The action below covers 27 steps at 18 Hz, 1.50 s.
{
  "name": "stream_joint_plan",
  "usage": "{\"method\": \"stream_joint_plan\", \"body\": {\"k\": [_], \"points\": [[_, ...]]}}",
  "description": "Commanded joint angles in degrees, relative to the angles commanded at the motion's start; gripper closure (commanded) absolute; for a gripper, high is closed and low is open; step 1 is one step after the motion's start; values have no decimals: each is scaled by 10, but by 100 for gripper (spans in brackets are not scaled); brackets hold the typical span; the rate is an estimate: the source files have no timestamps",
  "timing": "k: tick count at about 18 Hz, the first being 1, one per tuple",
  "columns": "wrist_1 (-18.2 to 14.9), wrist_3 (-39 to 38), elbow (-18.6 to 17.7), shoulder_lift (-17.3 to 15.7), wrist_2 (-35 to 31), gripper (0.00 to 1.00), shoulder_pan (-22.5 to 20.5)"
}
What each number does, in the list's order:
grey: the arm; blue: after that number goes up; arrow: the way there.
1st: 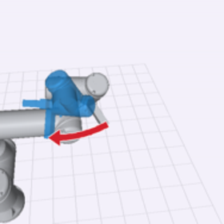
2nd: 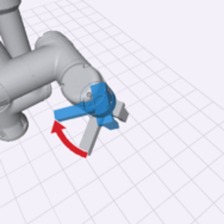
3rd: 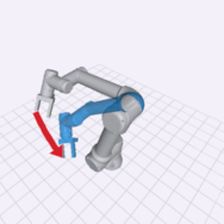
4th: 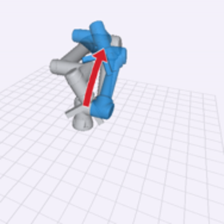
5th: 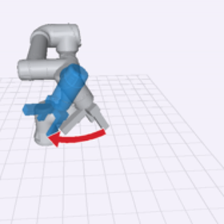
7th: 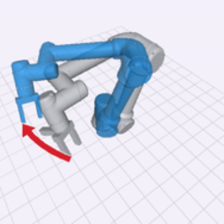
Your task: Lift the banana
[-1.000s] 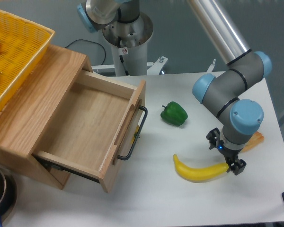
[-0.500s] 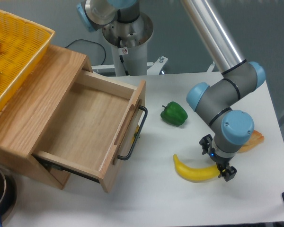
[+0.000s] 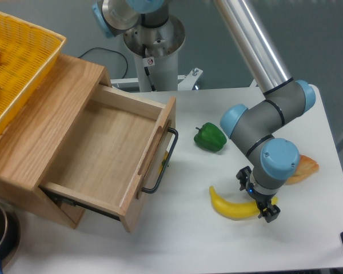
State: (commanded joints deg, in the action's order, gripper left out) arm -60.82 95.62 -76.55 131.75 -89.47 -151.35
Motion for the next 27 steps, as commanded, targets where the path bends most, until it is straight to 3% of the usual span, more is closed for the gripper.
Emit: {"method": "stream_joint_plan", "body": {"k": [7,13,19,27], "points": [[5,3,1,4,0,26,-1],[8,4,4,8,1,32,-4],[9,4,3,9,1,63,-6],[7,4,3,-5,2,70,-8]]}}
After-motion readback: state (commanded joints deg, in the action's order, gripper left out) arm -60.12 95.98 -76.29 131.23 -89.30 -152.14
